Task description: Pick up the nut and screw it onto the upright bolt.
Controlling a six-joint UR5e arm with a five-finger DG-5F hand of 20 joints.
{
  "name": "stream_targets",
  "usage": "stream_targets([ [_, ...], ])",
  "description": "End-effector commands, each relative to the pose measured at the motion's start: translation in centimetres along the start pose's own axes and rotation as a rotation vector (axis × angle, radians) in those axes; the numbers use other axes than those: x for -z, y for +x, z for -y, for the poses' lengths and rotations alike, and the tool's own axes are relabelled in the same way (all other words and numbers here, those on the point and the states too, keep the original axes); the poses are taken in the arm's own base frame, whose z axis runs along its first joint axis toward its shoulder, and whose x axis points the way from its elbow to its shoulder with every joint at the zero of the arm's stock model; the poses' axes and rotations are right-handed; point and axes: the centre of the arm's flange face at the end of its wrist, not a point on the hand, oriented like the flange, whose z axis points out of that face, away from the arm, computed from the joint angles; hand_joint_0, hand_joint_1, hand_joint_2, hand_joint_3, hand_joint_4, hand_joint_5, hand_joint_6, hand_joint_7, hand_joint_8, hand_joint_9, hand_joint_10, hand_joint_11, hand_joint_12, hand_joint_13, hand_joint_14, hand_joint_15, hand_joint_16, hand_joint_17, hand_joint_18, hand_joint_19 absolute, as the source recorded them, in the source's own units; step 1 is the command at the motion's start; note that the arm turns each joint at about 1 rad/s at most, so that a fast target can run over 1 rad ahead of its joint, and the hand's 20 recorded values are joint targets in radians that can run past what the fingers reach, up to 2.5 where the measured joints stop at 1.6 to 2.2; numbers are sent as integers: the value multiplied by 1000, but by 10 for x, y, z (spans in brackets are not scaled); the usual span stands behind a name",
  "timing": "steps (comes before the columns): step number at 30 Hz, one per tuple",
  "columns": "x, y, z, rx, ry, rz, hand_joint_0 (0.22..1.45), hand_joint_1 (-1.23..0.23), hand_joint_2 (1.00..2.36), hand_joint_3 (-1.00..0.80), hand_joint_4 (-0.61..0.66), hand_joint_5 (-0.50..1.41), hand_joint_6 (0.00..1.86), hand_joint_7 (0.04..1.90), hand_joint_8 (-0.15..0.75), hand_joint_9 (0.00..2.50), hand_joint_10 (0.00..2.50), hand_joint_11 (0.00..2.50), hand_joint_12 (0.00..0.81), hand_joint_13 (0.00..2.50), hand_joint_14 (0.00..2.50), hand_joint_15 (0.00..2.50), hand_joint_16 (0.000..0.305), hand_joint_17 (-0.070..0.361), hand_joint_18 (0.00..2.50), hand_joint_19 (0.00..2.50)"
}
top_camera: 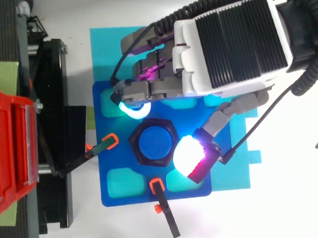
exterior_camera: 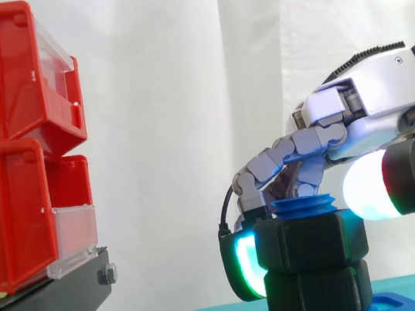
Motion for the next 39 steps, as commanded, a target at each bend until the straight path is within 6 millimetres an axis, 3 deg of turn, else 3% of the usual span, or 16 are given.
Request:
stream_targets([
  [1, 0, 0, 1, 7, 1, 0, 489, -284, 1000, -500, 228, -73, 504, 994, 225, 850, 0, 0, 203, 830, 0, 0, 27, 61, 467, 24],
  [8, 2, -17, 3, 52, -13, 15, 482, -287, 1000, -500, 169, -119, 502, 756, 217, 777, 0, 0, 223, 760, 0, 0, 29, 65, 415, 4],
  [17, 18, -40, 9, 122, 6, -36, 477, -287, 1000, -500, 162, -132, 502, 713, 211, 705, 0, 0, 242, 684, 0, 0, 30, 67, 335, 0],
  [26, 50, -88, 9, 220, 29, 9, 479, -299, 1000, -500, 161, -139, 502, 705, 211, 661, 0, 0, 259, 630, 0, 0, 30, 67, 275, 0],
  [32, 64, -98, 7, 231, 40, 8, 485, -321, 1000, -500, 155, -148, 502, 691, 205, 623, 0, 0, 269, 587, 0, 0, 30, 66, 238, 0],
  [35, 80, -91, 4, 224, 59, -12, 488, -327, 1000, -500, 148, -151, 502, 689, 202, 608, 0, 0, 271, 566, 0, 0, 29, 66, 217, 0],
  [36, 98, -89, -1, 227, 80, 5, 488, -328, 1000, -500, 148, -151, 502, 691, 203, 606, 0, 0, 271, 563, 0, 0, 29, 66, 216, 0],
  [37, 98, -89, -1, 227, 80, 5, 488, -329, 1000, -500, 146, -155, 502, 685, 199, 590, 0, 0, 276, 542, 0, 0, 30, 66, 206, 0],
  [39, 114, -78, -7, 236, 104, 53, 488, -330, 1000, -500, 142, -158, 502, 682, 200, 577, 0, 0, 278, 524, 0, 0, 30, 67, 175, 0],
])
